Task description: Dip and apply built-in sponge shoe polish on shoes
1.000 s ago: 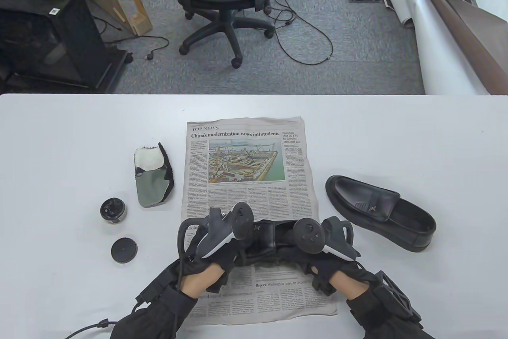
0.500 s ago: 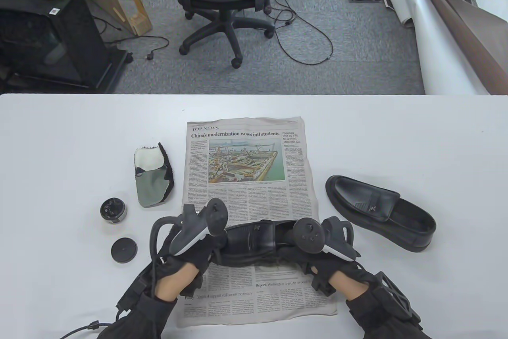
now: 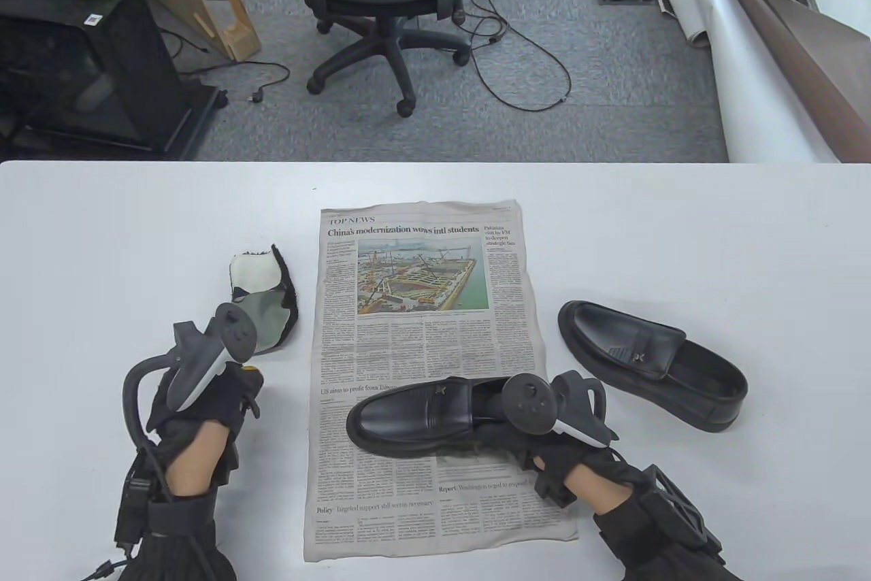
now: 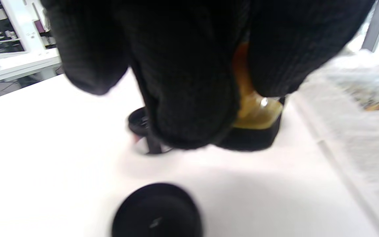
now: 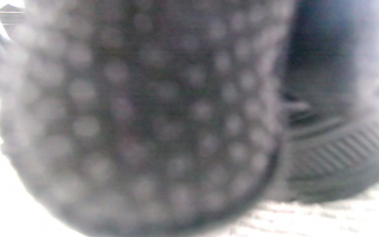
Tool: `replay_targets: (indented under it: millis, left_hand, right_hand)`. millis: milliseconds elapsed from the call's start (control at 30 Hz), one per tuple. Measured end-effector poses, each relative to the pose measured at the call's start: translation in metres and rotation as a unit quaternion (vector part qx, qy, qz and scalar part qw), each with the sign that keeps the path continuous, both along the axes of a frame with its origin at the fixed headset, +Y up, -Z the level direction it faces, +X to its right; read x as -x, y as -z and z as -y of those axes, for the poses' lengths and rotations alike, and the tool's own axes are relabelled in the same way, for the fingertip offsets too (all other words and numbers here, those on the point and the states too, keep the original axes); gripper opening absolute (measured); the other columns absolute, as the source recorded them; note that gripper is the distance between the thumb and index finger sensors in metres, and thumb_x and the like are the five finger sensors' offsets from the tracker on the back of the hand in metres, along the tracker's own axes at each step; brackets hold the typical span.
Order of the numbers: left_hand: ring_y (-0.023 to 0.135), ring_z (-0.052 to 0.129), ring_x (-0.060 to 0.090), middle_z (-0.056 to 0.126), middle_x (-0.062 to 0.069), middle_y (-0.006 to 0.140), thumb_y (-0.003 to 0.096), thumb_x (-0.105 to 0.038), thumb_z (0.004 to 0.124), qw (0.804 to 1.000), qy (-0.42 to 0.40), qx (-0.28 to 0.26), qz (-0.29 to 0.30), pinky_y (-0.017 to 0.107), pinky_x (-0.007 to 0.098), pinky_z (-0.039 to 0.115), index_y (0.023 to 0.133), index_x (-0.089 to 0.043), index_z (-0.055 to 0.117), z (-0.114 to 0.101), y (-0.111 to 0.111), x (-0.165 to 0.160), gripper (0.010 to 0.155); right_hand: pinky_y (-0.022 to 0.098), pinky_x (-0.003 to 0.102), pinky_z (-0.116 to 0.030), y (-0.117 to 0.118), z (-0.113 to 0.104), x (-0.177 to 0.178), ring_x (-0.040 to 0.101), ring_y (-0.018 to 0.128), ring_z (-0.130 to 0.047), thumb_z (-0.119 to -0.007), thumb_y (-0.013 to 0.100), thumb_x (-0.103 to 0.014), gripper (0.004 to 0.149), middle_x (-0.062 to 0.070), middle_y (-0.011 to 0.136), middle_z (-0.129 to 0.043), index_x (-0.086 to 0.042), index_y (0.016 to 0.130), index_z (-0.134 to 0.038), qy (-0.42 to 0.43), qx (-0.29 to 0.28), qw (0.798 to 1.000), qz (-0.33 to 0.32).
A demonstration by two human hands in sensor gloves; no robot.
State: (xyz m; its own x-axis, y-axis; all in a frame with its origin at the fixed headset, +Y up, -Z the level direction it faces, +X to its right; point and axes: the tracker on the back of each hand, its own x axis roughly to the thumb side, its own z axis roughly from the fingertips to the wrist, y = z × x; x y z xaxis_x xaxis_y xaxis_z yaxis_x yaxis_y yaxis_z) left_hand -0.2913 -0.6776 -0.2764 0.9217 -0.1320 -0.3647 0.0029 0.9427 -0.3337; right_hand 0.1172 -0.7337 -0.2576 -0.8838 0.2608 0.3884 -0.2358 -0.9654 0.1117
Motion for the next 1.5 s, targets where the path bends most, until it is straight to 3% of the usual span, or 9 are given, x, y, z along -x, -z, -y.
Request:
replay_targets:
  millis: [267, 533, 967, 1500]
  left_hand:
    - [0.032, 0.116, 0.005, 0.110, 0.007, 0.063, 0.0386, -0.047, 0.098, 0.998, -0.030, 0.044, -0.030, 0.046, 0.039, 0.093, 0.078, -0.023, 0.089, 0.016, -0.007, 0.030, 0.047]
    - [0.033, 0.116, 0.003, 0.109, 0.006, 0.064, 0.0375, -0.045, 0.099, 0.998, -0.054, 0.036, -0.028, 0.047, 0.037, 0.094, 0.079, -0.021, 0.086, 0.027, -0.023, 0.045, 0.050]
    - [0.034, 0.116, 0.004, 0.108, 0.008, 0.067, 0.0371, -0.042, 0.101, 0.998, -0.027, 0.041, -0.043, 0.047, 0.038, 0.094, 0.079, -0.020, 0.085, 0.028, -0.029, 0.041, 0.050]
    - [0.034, 0.115, 0.004, 0.107, 0.008, 0.067, 0.0373, -0.042, 0.101, 0.995, -0.050, 0.060, -0.057, 0.047, 0.038, 0.093, 0.079, -0.020, 0.085, 0.039, -0.025, 0.048, 0.050]
  right_hand:
    - [0.015, 0.024, -0.099, 0.000, 0.000, 0.000, -0.005, -0.004, -0.109, -0.092, 0.029, -0.054, 0.045, 0.001, 0.044, -0.106, -0.022, 0.060, -0.100, 0.000, 0.000, 1.000, -0.001]
    - [0.015, 0.024, -0.099, -0.001, 0.000, 0.000, -0.005, -0.003, -0.109, -0.092, 0.029, -0.054, 0.045, 0.001, 0.044, -0.106, -0.023, 0.060, -0.100, -0.001, -0.002, 1.000, 0.001]
    - [0.016, 0.024, -0.099, -0.001, 0.000, 0.000, -0.005, -0.003, -0.109, -0.092, 0.029, -0.054, 0.045, 0.000, 0.044, -0.106, -0.023, 0.060, -0.100, -0.001, -0.004, 1.000, 0.005]
    - [0.016, 0.024, -0.099, -0.001, 0.000, 0.000, -0.005, -0.003, -0.109, -0.092, 0.029, -0.054, 0.045, 0.000, 0.045, -0.106, -0.023, 0.060, -0.100, -0.001, -0.002, 1.000, 0.004]
